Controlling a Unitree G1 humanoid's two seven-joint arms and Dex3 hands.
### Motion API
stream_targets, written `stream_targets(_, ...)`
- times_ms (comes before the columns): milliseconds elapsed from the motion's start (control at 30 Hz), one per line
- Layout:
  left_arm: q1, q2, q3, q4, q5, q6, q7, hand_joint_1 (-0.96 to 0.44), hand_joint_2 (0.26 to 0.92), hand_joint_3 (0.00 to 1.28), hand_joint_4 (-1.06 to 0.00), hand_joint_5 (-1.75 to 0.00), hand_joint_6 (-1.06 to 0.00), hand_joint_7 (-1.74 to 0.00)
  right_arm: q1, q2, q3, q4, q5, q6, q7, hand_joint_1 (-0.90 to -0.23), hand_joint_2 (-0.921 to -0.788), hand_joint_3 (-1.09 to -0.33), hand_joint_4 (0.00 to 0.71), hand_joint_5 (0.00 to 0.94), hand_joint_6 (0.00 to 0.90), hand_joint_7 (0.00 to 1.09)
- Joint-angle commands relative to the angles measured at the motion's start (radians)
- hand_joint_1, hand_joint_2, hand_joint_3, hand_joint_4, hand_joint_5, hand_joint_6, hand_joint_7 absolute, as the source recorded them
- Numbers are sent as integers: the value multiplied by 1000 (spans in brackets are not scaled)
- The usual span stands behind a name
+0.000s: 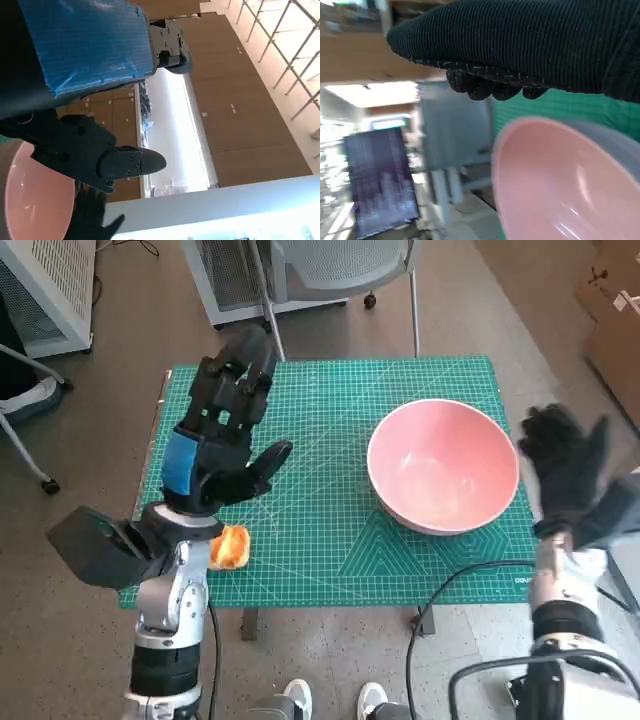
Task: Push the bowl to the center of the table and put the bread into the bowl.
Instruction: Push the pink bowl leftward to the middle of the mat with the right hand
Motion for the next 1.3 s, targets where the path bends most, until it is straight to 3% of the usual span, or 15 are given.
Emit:
stream_targets(33,18,16,8,-34,-9,14,4,-360,718,481,-53,-1,1,-549,11,34,8,19,-23,34,-24,-527,-921,-715,248,13,353,34)
stream_targets(200,38,24,20,-51,-11,19,12,-357,720,477,-55,-2,1,-532,-1,76,42,24,-61,63,-22,-527,-921,-743,233,3,326,17)
stream_targets(433,58,26,22,-69,-2,20,31,-350,724,468,-58,-3,1,-526,-20,111,56,21,-79,90,-16,-520,-921,-759,232,2,315,10)
stream_targets(867,90,29,24,-94,13,7,61,-347,753,402,-68,-6,1,-551,-68,162,59,15,-79,116,6,-526,-921,-754,244,3,326,15)
stream_targets(1300,109,34,30,-95,24,-13,73,-362,787,331,-80,-7,1,-547,-101,190,77,17,-102,115,-3,-506,-921,-778,229,2,327,15)
